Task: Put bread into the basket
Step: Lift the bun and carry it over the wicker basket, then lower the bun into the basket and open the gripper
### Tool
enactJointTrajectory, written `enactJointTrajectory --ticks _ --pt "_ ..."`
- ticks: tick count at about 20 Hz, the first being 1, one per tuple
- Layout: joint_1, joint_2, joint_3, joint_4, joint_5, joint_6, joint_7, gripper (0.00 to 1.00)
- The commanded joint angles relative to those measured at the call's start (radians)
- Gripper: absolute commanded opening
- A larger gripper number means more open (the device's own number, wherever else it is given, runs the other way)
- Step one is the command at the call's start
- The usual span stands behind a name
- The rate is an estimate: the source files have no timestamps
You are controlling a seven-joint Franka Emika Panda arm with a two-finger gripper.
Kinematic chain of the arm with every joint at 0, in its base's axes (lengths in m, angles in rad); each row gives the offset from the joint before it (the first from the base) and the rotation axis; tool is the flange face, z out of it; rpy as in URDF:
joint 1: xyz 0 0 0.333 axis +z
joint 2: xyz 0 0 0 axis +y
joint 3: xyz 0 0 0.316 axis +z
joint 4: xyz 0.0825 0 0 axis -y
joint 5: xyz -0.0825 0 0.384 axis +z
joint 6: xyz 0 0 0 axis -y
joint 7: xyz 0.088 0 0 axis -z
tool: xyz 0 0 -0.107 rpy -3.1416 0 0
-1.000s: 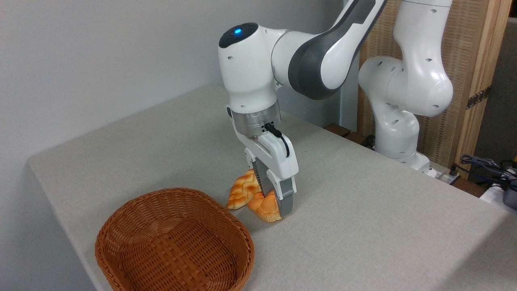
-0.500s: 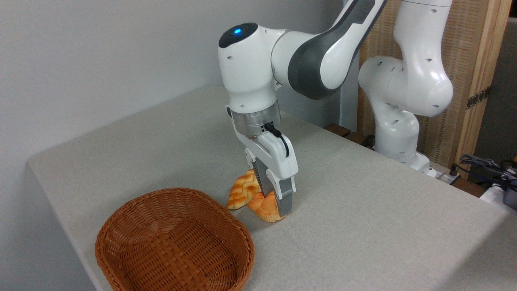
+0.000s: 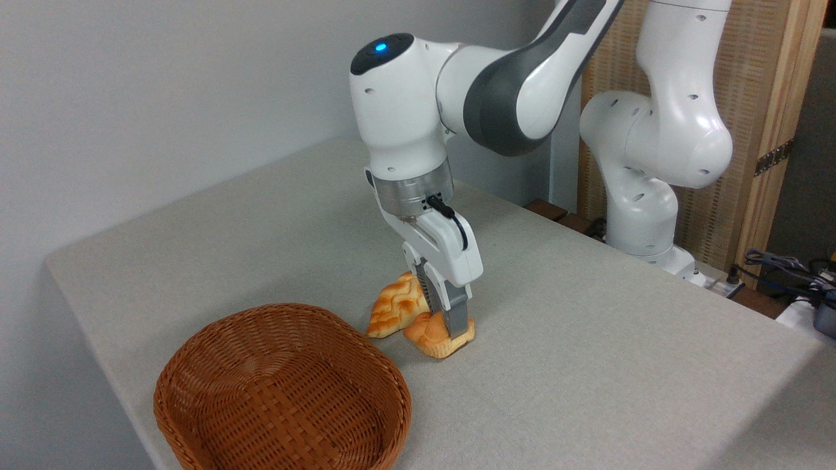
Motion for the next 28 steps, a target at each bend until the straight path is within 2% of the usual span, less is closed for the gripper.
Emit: enactJointTrajectory --ticks 1,3,5,6,10,12,14,18,19,22,25,28 --pt "-0.009 -0.001 0.012 0.102 -0.016 -0.117 0.020 0.26" --pt "-0.008 0.002 0.013 0.152 -0.064 -0.137 0.047 0.26" --pt "-0.005 0.027 0.015 0.232 -0.164 -0.136 0.051 0.26" --pt "-0.003 0.044 0.022 0.276 -0.195 -0.134 0.051 0.27" --pt "-0.003 0.165 0.039 0.459 -0.308 -0.116 0.046 0.30" --pt "-0.005 0.200 0.033 0.473 -0.348 0.017 0.047 0.33" --pt "-0.005 0.232 0.023 0.472 -0.350 0.137 0.049 0.37" --pt "-0.006 0.298 -0.025 0.467 -0.330 0.226 0.052 0.39" --pt "-0.006 0.305 -0.031 0.465 -0.321 0.226 0.052 0.45" --pt "-0.006 0.329 -0.046 0.465 -0.316 0.235 0.051 0.91" --pt "-0.006 0.337 -0.053 0.465 -0.316 0.237 0.051 1.00" --pt "-0.005 0.335 -0.053 0.465 -0.316 0.235 0.051 1.00"
